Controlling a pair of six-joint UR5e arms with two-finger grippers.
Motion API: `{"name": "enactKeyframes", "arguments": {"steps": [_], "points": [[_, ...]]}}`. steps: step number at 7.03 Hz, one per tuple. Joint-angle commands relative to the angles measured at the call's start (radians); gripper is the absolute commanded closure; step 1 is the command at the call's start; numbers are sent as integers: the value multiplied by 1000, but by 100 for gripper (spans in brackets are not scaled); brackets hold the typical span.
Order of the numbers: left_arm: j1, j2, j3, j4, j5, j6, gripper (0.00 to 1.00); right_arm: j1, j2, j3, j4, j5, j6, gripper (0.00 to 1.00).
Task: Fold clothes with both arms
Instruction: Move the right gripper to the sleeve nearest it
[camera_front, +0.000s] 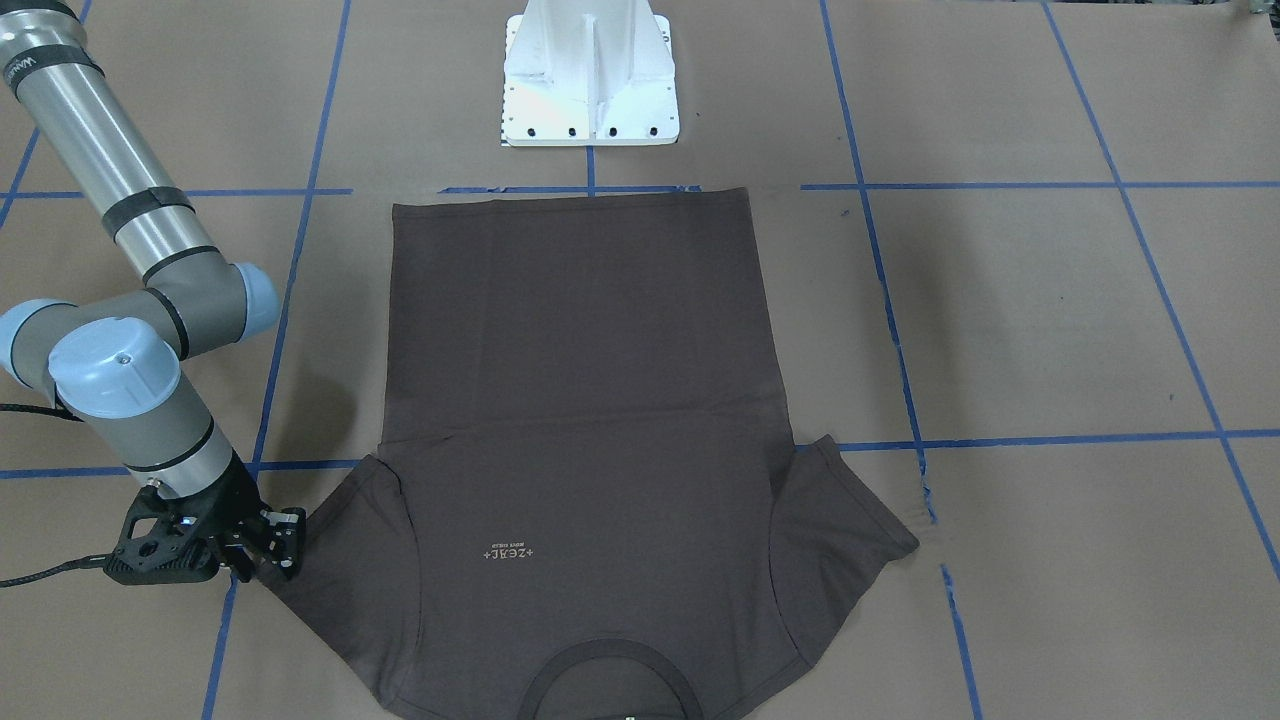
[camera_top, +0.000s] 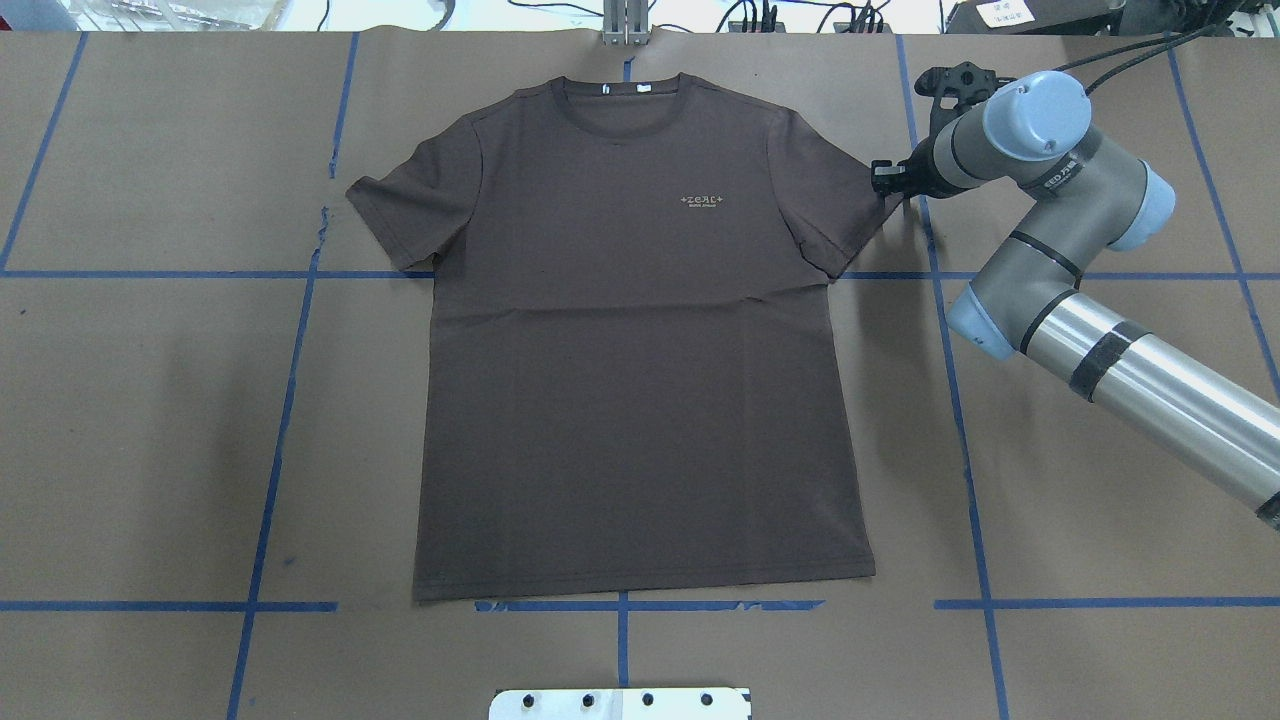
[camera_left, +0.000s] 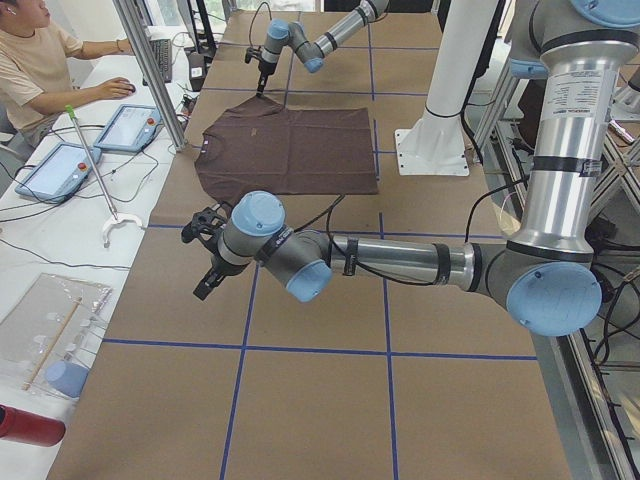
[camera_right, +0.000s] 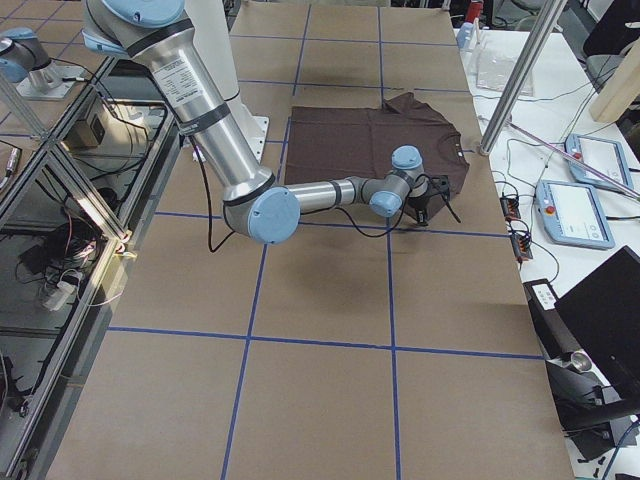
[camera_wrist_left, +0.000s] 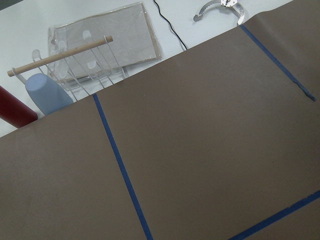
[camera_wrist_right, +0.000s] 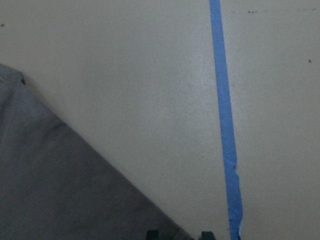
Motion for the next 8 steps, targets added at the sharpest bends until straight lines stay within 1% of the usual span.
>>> {"name": "enactKeyframes", "arguments": {"steps": [1,3,4,5,6,7,8], "points": [[-1,1,1,-1,0,1,0,0,10,1,0,-1,1,100],[-1,3,1,-2,0,4,0,0,45,7,-18,-4,5,100],[-1,3,-1,-2,0,3,0,-6,83,28,-87,-5,33,100],[-1,3,1,-2,0,1,0,-50,126,69,-186,-69,112,100],[0,3,-1,-2,0,3,0,-122,170,74,-219,-158,234,100],[0,3,2,-2,0,3,0,-179,198,54,-219,-272,310,100],[-1,3,2,-2,0,3,0,-201,218,31,-221,-302,321,100]]}}
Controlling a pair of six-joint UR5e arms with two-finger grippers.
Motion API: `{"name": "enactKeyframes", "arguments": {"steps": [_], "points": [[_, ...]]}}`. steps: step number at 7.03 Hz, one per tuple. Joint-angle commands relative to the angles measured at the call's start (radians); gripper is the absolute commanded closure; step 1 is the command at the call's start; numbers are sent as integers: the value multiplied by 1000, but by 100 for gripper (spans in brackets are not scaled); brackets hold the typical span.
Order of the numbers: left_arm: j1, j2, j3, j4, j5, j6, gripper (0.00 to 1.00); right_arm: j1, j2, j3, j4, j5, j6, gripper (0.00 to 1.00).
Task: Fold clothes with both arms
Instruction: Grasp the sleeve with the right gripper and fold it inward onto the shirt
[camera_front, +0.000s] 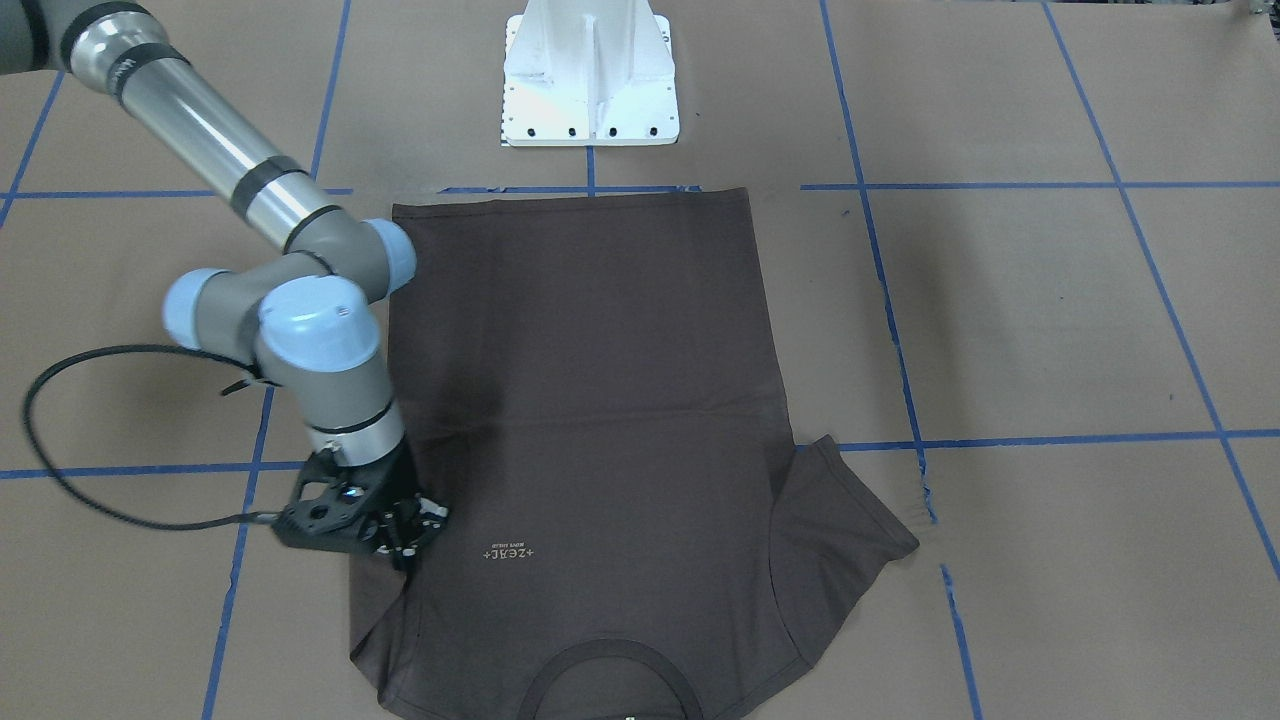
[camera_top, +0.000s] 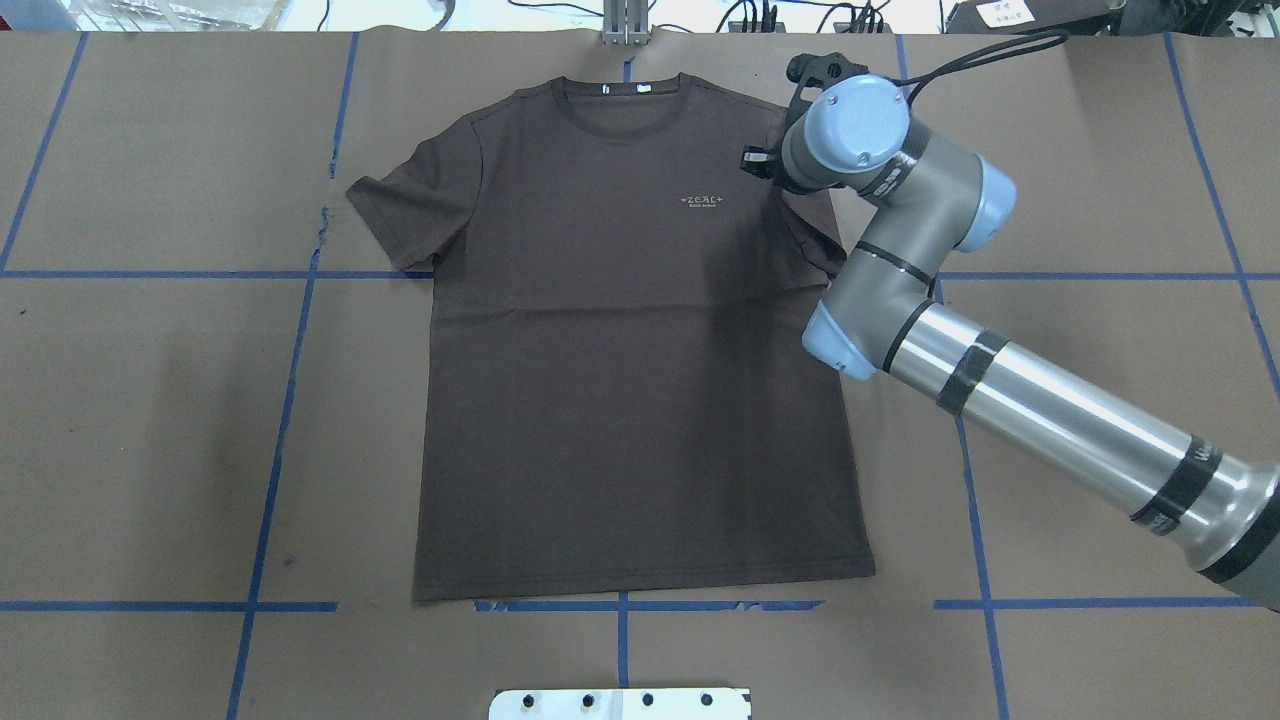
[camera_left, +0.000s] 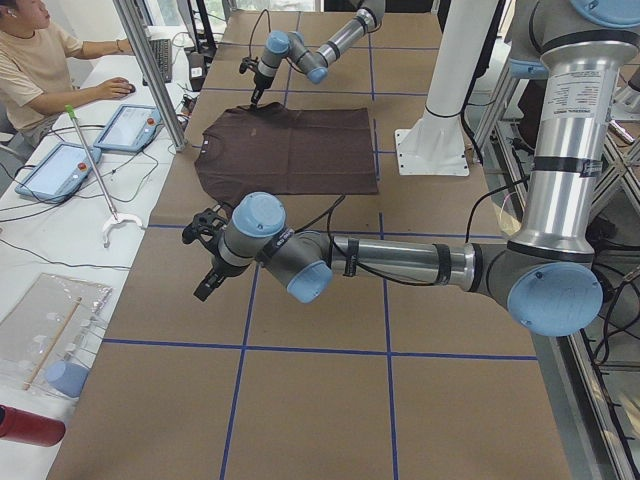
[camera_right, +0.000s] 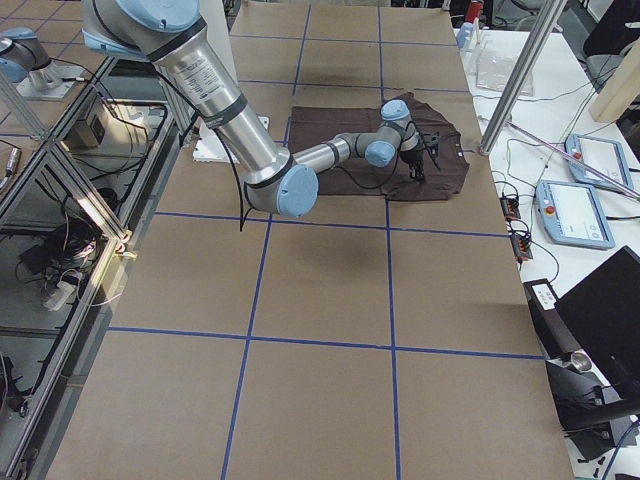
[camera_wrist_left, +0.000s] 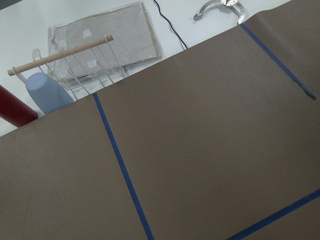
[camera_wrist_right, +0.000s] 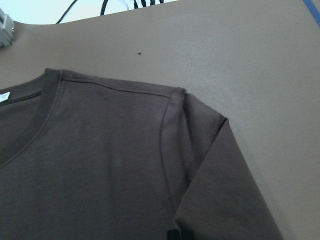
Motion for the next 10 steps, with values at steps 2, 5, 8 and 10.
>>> {"name": "enactKeyframes", "arguments": {"steps": [2,5,8,10], "points": [[-1,2,-2,0,0,-1,0,-53,78,-75,-8,-77,49,100],[-1,2,-2,0,0,-1,0,-53,103,-89,-6,-79,55,100],[1,-8,-17,-96,8,0,0,-58,131,-104,-11,-92,89,0],[2,-8,-13,-166,5,-11,0,-44,134,-71,-14,-83,79,0]]}}
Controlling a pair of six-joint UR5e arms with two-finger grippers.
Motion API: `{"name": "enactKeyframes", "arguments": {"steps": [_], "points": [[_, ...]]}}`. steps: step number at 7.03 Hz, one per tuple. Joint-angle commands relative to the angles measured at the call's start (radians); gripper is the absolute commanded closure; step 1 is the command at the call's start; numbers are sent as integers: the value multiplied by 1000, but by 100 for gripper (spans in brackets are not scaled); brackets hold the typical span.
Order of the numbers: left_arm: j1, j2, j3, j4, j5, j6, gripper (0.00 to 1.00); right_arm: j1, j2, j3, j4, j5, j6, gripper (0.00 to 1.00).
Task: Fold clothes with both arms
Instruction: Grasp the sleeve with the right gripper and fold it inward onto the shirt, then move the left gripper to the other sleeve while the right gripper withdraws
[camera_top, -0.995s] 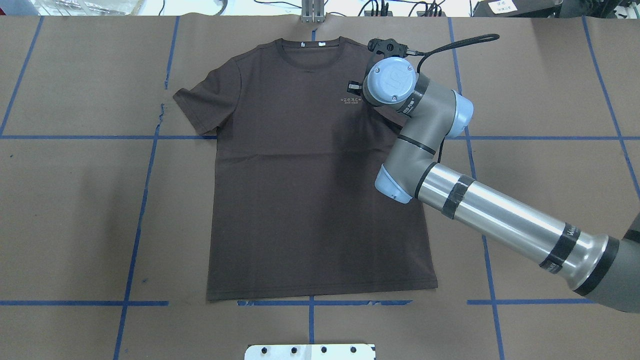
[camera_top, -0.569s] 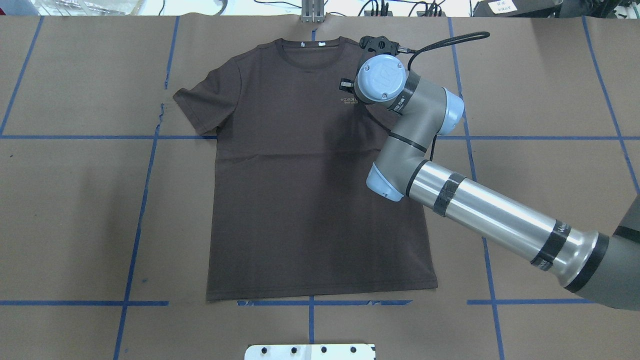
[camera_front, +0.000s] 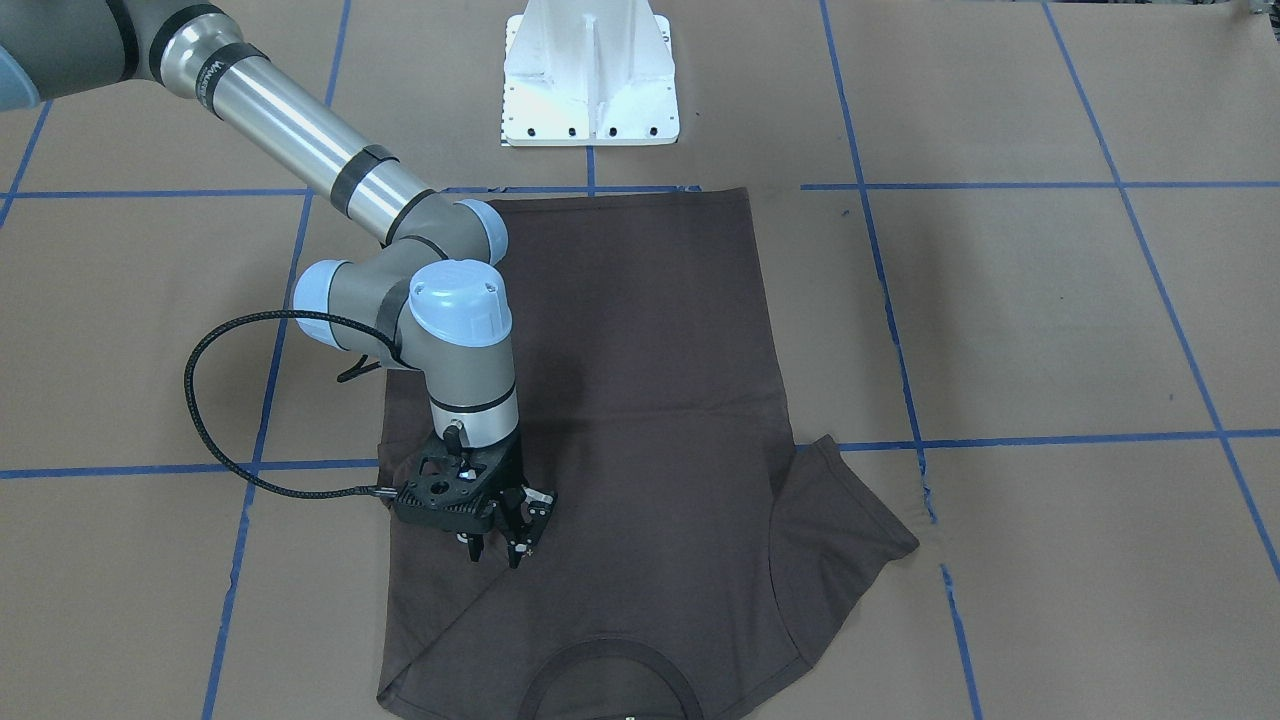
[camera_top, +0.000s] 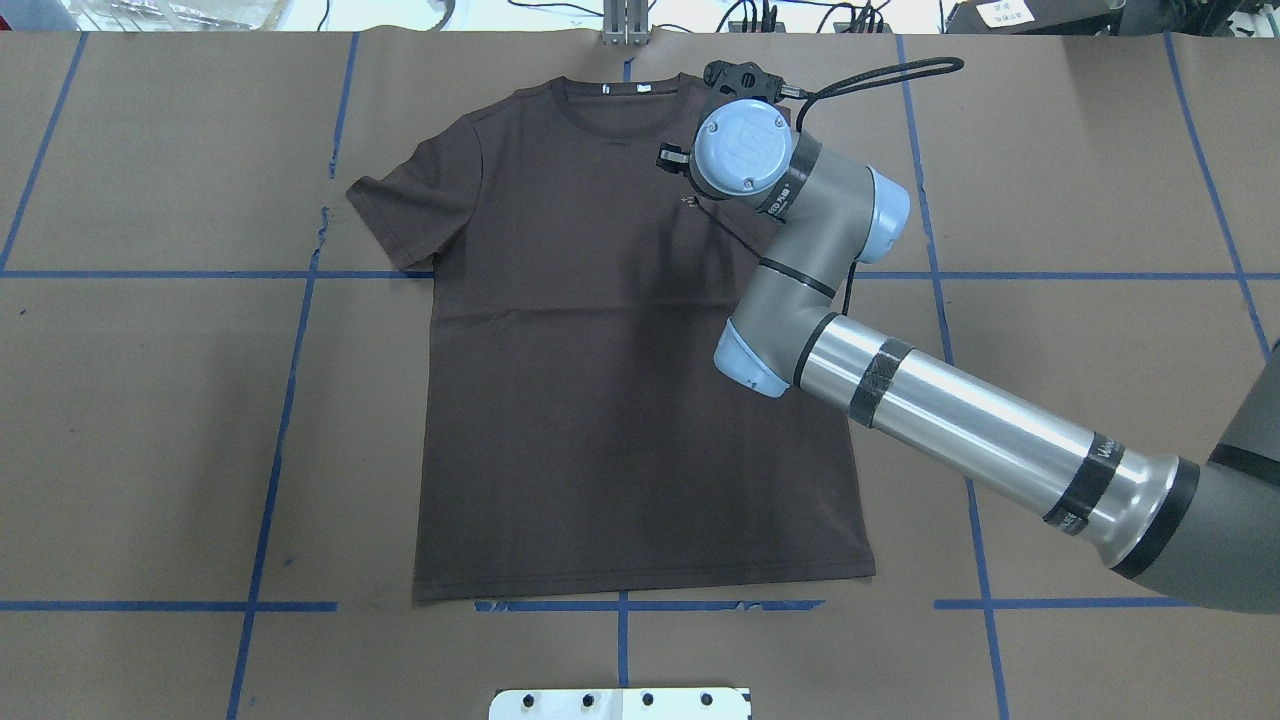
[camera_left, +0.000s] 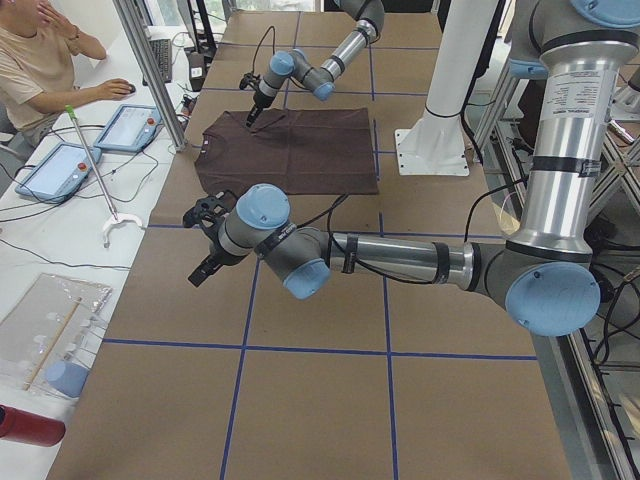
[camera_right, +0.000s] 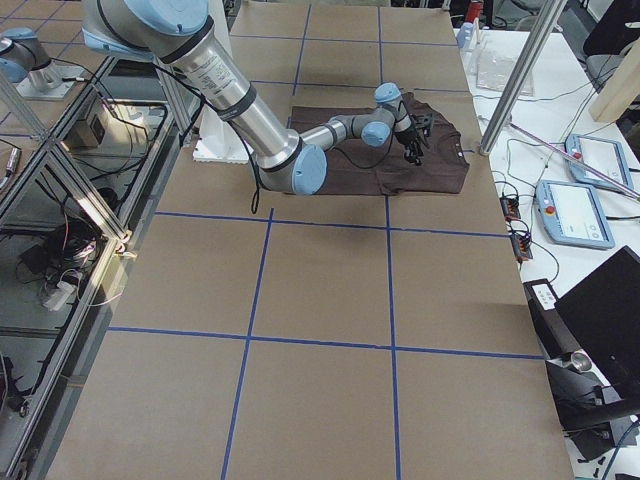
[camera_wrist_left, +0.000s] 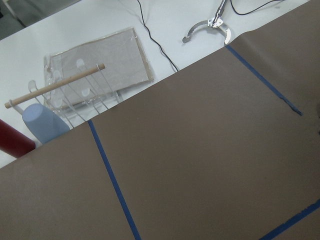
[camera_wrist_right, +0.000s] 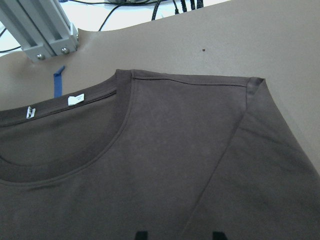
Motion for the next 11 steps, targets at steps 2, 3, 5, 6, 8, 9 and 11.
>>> {"name": "enactKeyframes", "arguments": {"steps": [2,3,5,6,8,9,11], "points": [[95,-43,-8,-98,-2,-135,0,89,-19,129,-121,135,-118,0],[221,-86,23,-115,23,-271,0,145,-87,237,-151,236,-182,0],[363,-201,114,-124,205,-575,0,306,-235,342,-150,454,-431,0],[406,-232,142,-129,260,-649,12,380,-281,343,-144,534,-567,0],[493,-316,223,-129,370,-811,31,459,-371,347,-134,604,-742,0],[559,-360,277,-129,468,-873,37,460,-384,364,-134,604,-742,0],[607,-421,378,-131,526,-878,38,460,-387,367,-134,604,-742,0]]}}
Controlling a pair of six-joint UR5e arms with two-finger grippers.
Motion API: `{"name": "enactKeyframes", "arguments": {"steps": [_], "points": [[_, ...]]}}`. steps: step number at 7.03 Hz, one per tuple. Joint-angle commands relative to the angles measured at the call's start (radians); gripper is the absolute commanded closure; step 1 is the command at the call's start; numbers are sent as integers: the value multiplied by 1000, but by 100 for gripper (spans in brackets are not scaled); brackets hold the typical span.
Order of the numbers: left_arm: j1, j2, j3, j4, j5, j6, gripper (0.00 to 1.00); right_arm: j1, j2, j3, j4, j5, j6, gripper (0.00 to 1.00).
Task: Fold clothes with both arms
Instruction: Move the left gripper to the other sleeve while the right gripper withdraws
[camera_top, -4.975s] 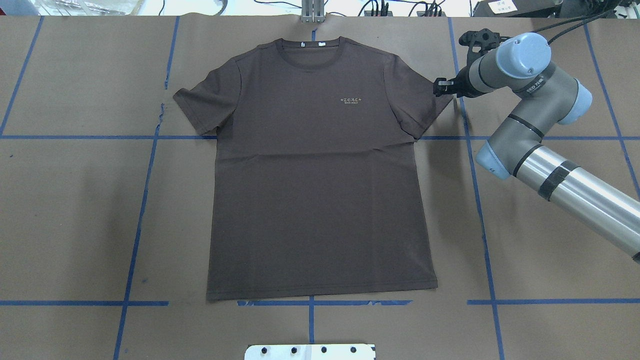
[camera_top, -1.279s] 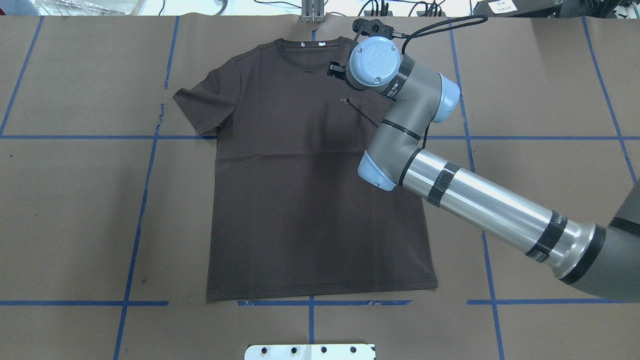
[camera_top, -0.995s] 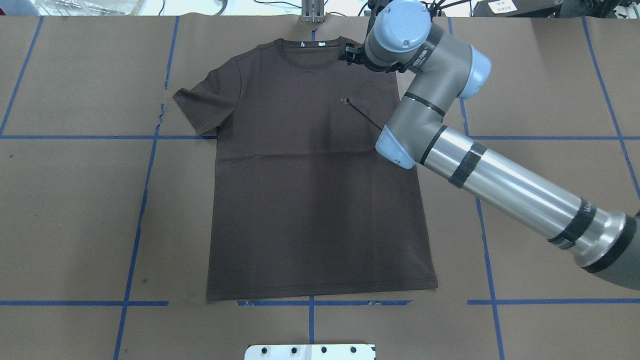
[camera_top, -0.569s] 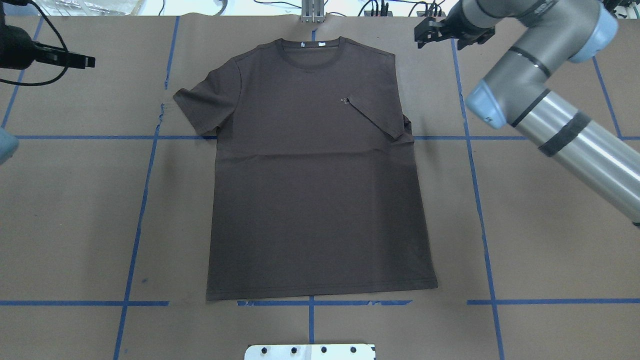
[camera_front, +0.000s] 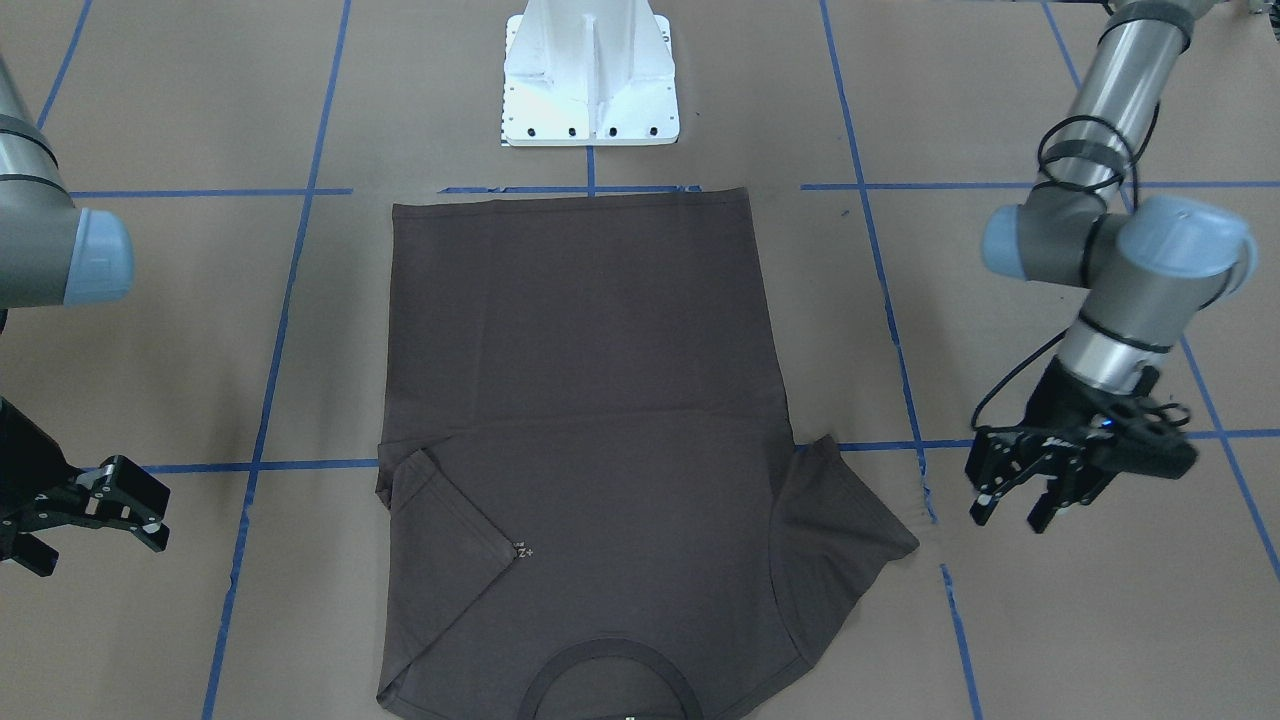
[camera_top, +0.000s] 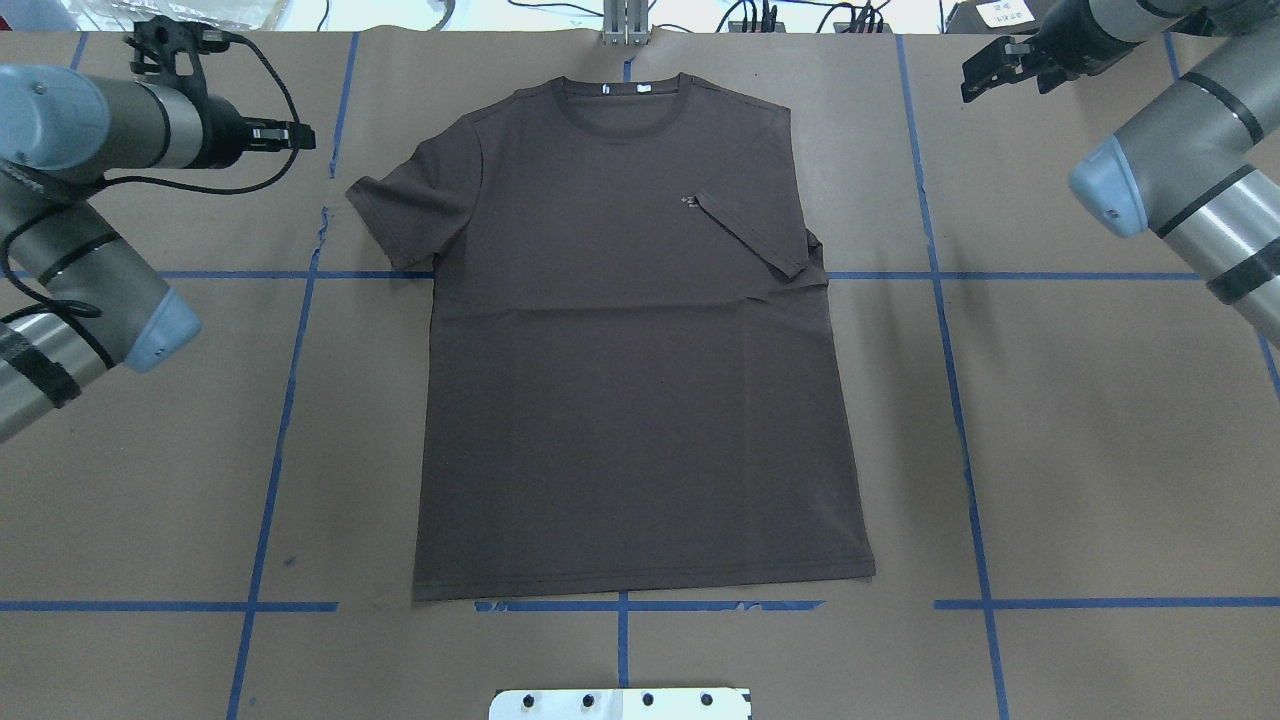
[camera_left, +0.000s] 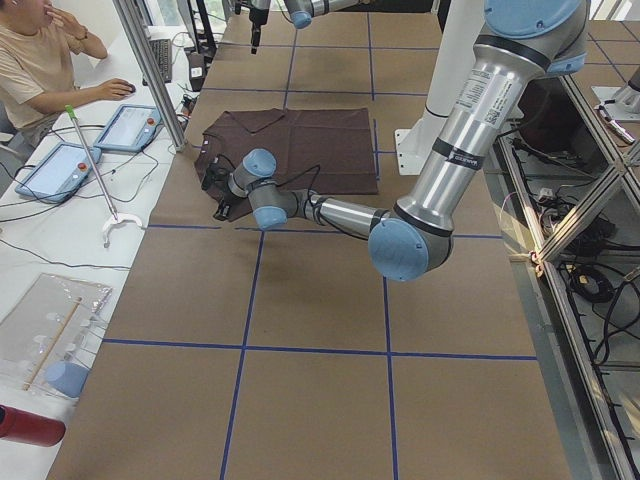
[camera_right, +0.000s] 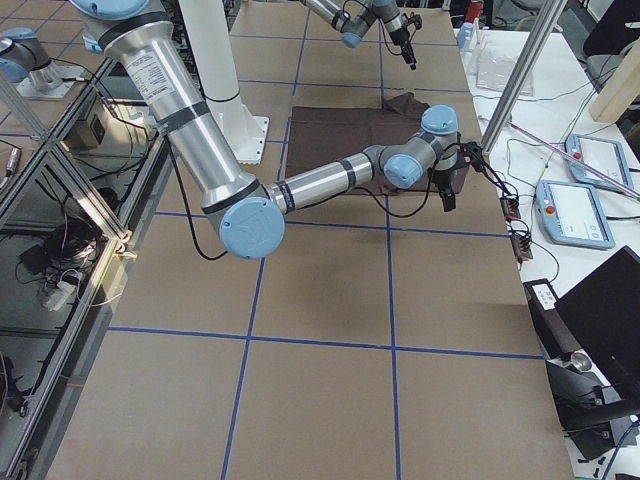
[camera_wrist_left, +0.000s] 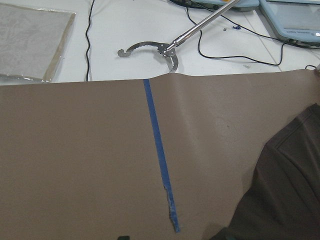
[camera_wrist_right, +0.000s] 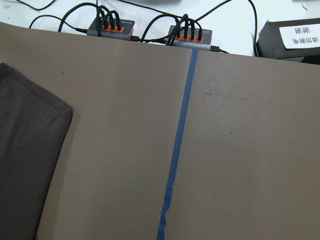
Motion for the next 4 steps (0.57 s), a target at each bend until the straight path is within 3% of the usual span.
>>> {"name": "enactKeyframes", "arguments": {"steps": [1,4], "points": [[47,-43,76,-6,59,-24,41,2,-7,4,0,0,-4,0],[99,-74,119,-6,102,-64,45,2,-12,2,0,0,-9,0]]}}
